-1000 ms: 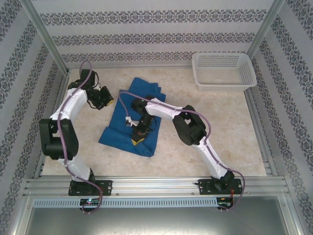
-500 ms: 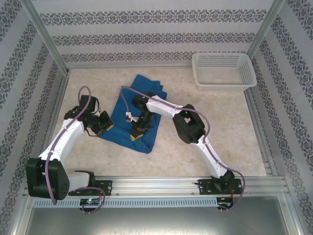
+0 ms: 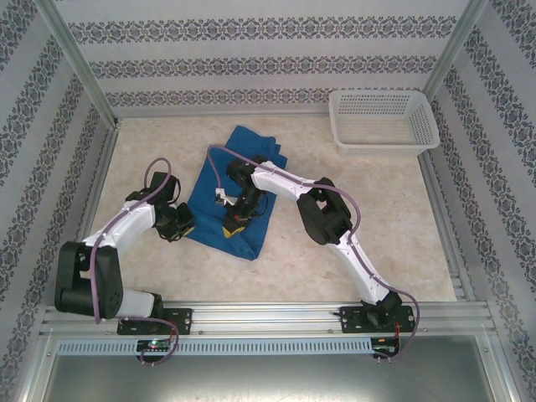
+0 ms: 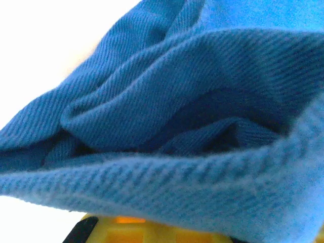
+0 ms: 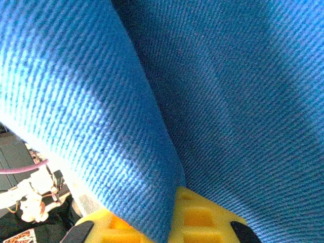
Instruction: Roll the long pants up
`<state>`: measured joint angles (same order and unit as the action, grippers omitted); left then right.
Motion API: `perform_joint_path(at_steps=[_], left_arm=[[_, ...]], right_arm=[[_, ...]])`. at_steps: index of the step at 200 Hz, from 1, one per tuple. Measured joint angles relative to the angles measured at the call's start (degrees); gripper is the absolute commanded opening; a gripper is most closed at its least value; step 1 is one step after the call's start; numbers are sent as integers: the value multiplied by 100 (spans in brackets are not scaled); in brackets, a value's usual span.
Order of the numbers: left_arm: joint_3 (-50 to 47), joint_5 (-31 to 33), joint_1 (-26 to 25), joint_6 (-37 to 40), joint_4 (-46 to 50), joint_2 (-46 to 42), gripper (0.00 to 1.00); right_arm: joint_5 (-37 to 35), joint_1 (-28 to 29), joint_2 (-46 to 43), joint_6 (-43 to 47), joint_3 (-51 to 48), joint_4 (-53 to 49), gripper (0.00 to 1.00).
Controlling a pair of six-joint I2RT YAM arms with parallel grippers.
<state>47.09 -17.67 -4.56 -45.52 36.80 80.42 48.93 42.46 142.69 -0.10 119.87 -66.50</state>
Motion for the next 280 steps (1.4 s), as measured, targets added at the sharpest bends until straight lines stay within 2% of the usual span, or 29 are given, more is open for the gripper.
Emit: perform_joint_path(at_steps=[23,27,37,45,55,69,83,98,103,115,150,191,221,280], left_arm=[[310,61,-26,0,-81,496,0],[367,76,-35,0,-101,586,0],[507,94,-37,0,-144,782,0],[610,109,-50,-2,-173,931,0],[728,151,-61,-4,-186,1091,0],[866,173,-61,-22,-240,1266,0],[977,216,-63,-22,-306,1364,0],[1056,278,-63,-24,-343,1423,0],[1080,293,-63,-24,-354,1447,0],[1123,306,-63,-33,-369,1499,0],[1246,330,-63,-46,-369,1598,0],[1368,341,-63,-87,-372,1644,0],[1427,339,-63,-105,-369,1644,0],[1443,341,-63,-105,-369,1644,0]], right_arm=[[2,-11,0,-13,-57,74,0],[4,-15,0,-15,-76,96,10],[0,-35,0,-44,-116,160,42],[-9,-42,-2,-72,-142,205,58],[-79,-63,-24,-85,-212,275,66],[-190,-57,-245,-107,-330,367,67],[-741,2,-586,-146,-474,376,65],[-1445,107,-1010,-188,-546,374,50],[-1679,160,-1167,-229,-566,387,40],[-2149,326,-1530,-238,-581,404,0],[-3047,1237,-2352,-448,-643,649,0],[-3364,2085,-2238,-706,-911,1025,0],[-3600,2138,-1810,-754,-1056,1128,0],[-4315,1856,-1222,-457,-866,922,0]])
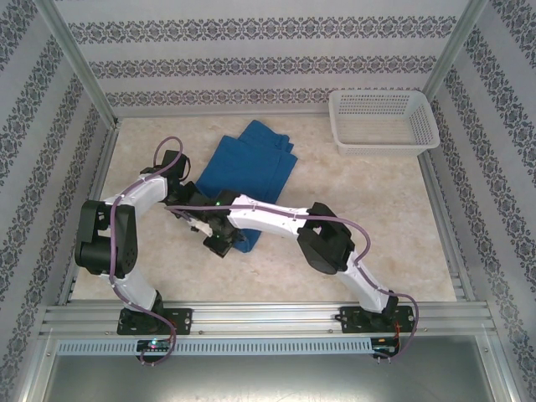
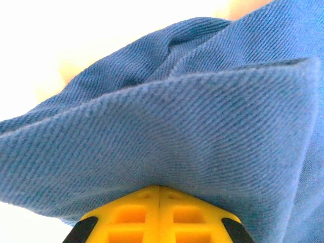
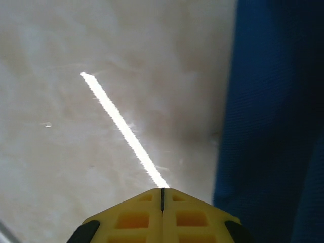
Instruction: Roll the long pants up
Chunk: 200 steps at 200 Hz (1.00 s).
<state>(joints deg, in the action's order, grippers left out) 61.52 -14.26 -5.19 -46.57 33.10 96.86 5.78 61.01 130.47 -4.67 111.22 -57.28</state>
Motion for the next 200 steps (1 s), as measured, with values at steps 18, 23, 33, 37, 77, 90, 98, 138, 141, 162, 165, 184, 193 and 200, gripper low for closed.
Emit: perform_joint_path(at_steps=[18,23,33,37,77,90,98,138,141,162,165,184,193,200], left_arm=[[0,0,0,0,0,-2,0],[0,0,0,0,0,-2,0],[0,0,0,0,0,-2,0],[2,0,0,0,0,-2,0],[2,-2,0,0,-2,-2,0],[2,-4,0,2,-2,-2,0],[2,-4,0,2,-2,-2,0],[2,-4,0,2,0,-4,0],[2,-4,0,2,0,-4,0],[42,-11,0,2,7,-4,0],[52,-17,0,2,7,-4,0],[118,-48,0,2,4,-4,0],[149,-70,0,2,4,-2,0],[175,-105,0,0,0,0,0]], right_arm=[[-116,-208,2,81,125,-79,0],[-149,-278,2,94,151,-79,0],[-197,-415,2,127,188,-79,0],[-208,-485,2,151,195,-76,0],[-107,-1088,15,157,177,17,0],[-20,-1231,35,140,94,120,0],[52,-1298,55,125,20,192,0],[267,-1366,92,9,-295,511,0],[267,-1366,87,7,-308,525,0],[260,-1364,-20,-55,-452,638,48],[262,-1362,-37,-63,-483,660,54],[96,-1296,-254,-101,-667,693,70],[-61,-1228,-376,-94,-717,675,73],[-212,-1130,-492,-98,-741,678,74]])
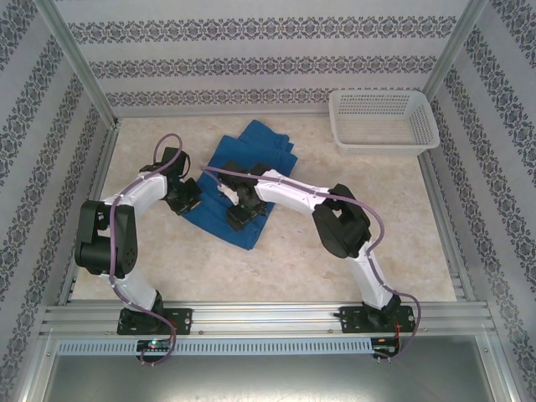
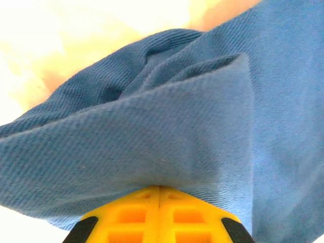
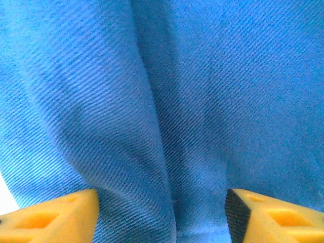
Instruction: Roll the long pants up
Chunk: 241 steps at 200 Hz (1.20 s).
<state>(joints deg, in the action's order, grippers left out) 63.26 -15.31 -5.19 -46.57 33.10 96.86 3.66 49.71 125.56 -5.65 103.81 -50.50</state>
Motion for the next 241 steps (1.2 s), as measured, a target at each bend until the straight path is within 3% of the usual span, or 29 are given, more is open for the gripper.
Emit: perform_joint_path(at_steps=[41,83,154,205,231,241], left_arm=[[35,-254,2,-87,-142,125,0],[74,-293,4,-107,-153,188,0],[195,-396,4,-111,-153,345,0],[229,-415,4,-109,-149,358,0],[256,-420,4,-109,-151,361,0],[258,-422,4,-109,-151,361,0]], right_arm=[[-1104,1165,-385,111,273,-15,75],[-1888,2035,149,256,1058,-146,75],[-3292,2013,977,761,1169,-262,78],[-3853,1836,1202,1067,1196,-229,76],[-3908,1786,1353,1217,1198,-118,69],[-3897,1762,1373,1281,1198,-96,56]])
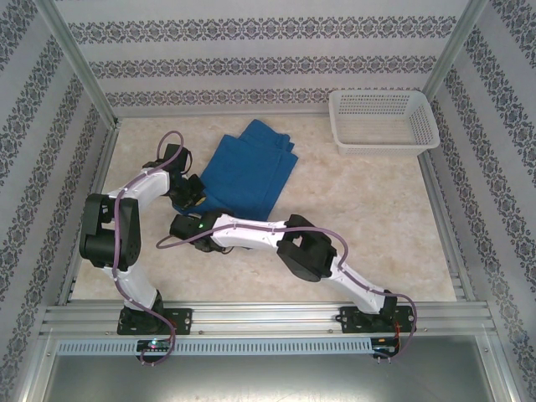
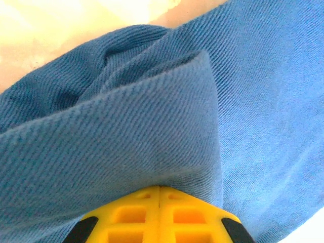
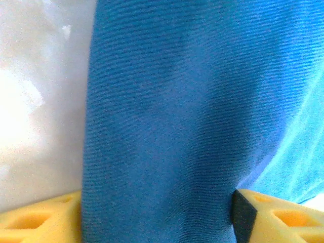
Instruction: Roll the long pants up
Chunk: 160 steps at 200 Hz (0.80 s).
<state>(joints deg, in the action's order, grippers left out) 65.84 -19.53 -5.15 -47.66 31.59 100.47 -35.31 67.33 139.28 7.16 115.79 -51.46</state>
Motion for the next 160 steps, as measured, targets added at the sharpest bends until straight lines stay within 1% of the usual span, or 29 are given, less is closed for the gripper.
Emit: perform_joint_path(at_steps=[11,23,49,76,103,131,160], left_arm=[[0,-9,2,0,0,0,0],[0,-22,2,0,-2,0,0],[20,-42,9,2,-15,0,0],[85,-66,39,2,-13,37,0],[219,-103,57,7,42,90,0],[444,-125,190,63,72,96,0],[680,-125,376,151,142,94,0]], right_arm=[[20,4,0,83,0,37,33],[31,-11,7,98,-2,85,16],[35,-72,7,170,-2,184,0],[133,-114,-9,216,-2,205,0],[540,-236,-153,181,-2,155,0],[1246,-461,-485,-52,-2,-52,0],[2184,-802,-892,-389,116,-417,0]])
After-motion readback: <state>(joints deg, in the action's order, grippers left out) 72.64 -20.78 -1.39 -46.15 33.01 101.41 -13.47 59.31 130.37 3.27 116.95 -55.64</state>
